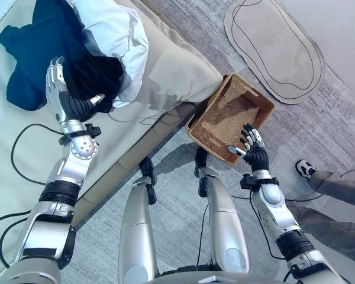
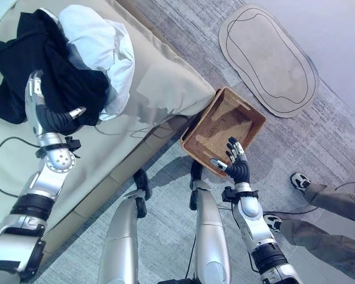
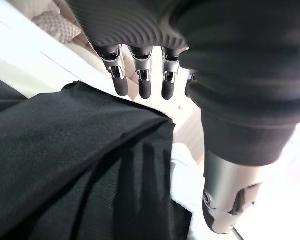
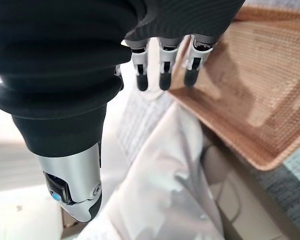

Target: Pick up clothes into the bucket

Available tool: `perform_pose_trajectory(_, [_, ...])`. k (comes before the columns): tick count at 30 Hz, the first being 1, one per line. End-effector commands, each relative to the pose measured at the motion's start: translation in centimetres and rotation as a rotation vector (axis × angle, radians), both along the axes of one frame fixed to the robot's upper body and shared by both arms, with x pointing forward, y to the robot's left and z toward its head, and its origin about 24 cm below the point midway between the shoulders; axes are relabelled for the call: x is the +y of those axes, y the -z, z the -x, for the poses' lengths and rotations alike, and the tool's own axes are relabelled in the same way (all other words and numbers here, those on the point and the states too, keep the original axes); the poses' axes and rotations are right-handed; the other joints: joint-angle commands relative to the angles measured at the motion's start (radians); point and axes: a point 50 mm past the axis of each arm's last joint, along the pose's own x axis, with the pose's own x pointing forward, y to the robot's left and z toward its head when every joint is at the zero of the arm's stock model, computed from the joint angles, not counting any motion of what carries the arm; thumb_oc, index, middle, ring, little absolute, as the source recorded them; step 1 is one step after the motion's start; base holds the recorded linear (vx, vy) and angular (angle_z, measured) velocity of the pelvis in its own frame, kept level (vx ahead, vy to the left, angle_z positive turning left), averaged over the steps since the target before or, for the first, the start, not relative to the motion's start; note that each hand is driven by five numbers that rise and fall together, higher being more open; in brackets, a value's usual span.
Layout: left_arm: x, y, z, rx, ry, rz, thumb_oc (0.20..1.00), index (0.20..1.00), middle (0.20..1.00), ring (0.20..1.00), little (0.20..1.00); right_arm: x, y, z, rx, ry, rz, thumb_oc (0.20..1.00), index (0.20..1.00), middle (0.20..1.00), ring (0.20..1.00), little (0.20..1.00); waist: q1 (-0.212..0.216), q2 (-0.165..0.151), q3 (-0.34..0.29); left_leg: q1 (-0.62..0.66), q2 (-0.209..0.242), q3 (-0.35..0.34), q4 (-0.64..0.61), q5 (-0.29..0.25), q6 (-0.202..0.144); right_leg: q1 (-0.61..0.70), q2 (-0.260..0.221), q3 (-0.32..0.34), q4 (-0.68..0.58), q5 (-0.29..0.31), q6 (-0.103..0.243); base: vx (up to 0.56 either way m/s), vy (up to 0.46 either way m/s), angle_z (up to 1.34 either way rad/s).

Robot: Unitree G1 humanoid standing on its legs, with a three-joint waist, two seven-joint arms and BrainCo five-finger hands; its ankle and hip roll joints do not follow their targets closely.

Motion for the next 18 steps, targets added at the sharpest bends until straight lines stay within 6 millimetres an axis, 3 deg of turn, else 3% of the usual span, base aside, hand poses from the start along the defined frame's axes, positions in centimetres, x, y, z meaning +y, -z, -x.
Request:
perform_pose_trajectory(1, [1.3,-0.7,0.3,-0.009,-0.05,-0.107,1.0,1.0,1.0,1.0,1.0,-0.1,-0.9,1.6,-0.087,-0.039,-0.003,1.0,1.0,1.0,1.0,1.0,-0.01,-0.008,-0.104,-0.074,0.015,-0.047,0.032,-0.008,-0.006,-0.016,-0.074,0.056,-0.086,0.09,0.097,0.0,0.0,0.0])
perform_pose_trajectory(7, [2.3,-1.9,-0.6,0.063,-0.107,-0.239,1.0,1.0,1.0,1.0,1.0,-0.1,-1.0,1.7,-0.092,-0.064,-0.007,1.0,1.0,1.0,1.0,1.0,-0.029,-0.006,-0.12,-0.103,0.017,-0.042,0.024,0.001,-0.009,-0.039,-0.072,0.058,-0.109,0.104,0.101,0.0,0.012,-0.03])
perform_pose_trajectory(10, [2.8,-1.2,-1.4,0.168,-0.128,-0.224,1.0,1.0,1.0,1.0,1.0,0.0,-1.1,1.5,-0.094,-0.07,-0.008,1.0,1.0,1.0,1.0,1.0,-0.036,-0.007,-0.119,-0.11,0.021,-0.038,0.02,0.005,-0.01,-0.044,-0.071,0.058,-0.122,0.112,0.102,0.02,-0.001,0.0])
perform_pose_trajectory(11, [2.9,-0.9,-1.6,0.195,-0.132,-0.217,1.0,1.0,1.0,1.0,1.0,0.0,-1.0,1.5,-0.089,-0.072,-0.005,1.0,1.0,1.0,1.0,1.0,-0.035,-0.003,-0.122,-0.099,0.027,-0.044,0.021,-0.023,-0.018,-0.037,-0.065,0.061,-0.117,0.09,0.109,0.0,0.0,0.0])
perform_pose_trajectory(12, [3.0,-1.0,-1.8,0.216,-0.135,-0.221,0.956,0.956,0.956,0.956,0.956,0.1,-1.1,1.4,-0.095,-0.075,-0.005,1.0,1.0,1.0,1.0,1.0,-0.043,-0.007,-0.119,-0.114,0.02,-0.037,0.014,0.01,-0.009,-0.05,-0.072,0.061,-0.128,0.119,0.102,0.01,0.015,-0.03])
perform_pose_trajectory(14, [3.2,-0.5,-2.1,0.263,-0.136,-0.195,0.347,0.347,0.347,0.347,0.347,0.2,-1.1,1.3,-0.091,-0.078,-0.004,1.0,1.0,1.0,1.0,1.0,-0.042,-0.002,-0.121,-0.103,0.03,-0.039,0.017,-0.018,-0.019,-0.046,-0.064,0.065,-0.123,0.097,0.111,0.01,0.021,-0.04])
perform_pose_trajectory(15, [3.3,-0.6,-2.2,0.27,-0.138,-0.178,0.2,0.2,0.2,0.2,0.2,0.3,-1.2,1.2,-0.095,-0.082,-0.006,1.0,1.0,1.0,1.0,1.0,-0.049,-0.008,-0.118,-0.117,0.023,-0.03,0.013,0.013,-0.011,-0.057,-0.071,0.066,-0.134,0.126,0.105,0.0,0.01,-0.05])
perform_pose_trajectory(18, [3.5,-0.2,-2.2,0.286,-0.135,-0.141,0.2,0.2,0.2,0.2,0.2,0.6,-1.3,1.3,-0.099,-0.091,-0.012,1.0,1.0,1.0,1.0,1.0,-0.054,-0.009,-0.119,-0.123,0.026,-0.026,0.014,0.014,-0.012,-0.059,-0.07,0.068,-0.142,0.131,0.105,-0.02,0.001,-0.03])
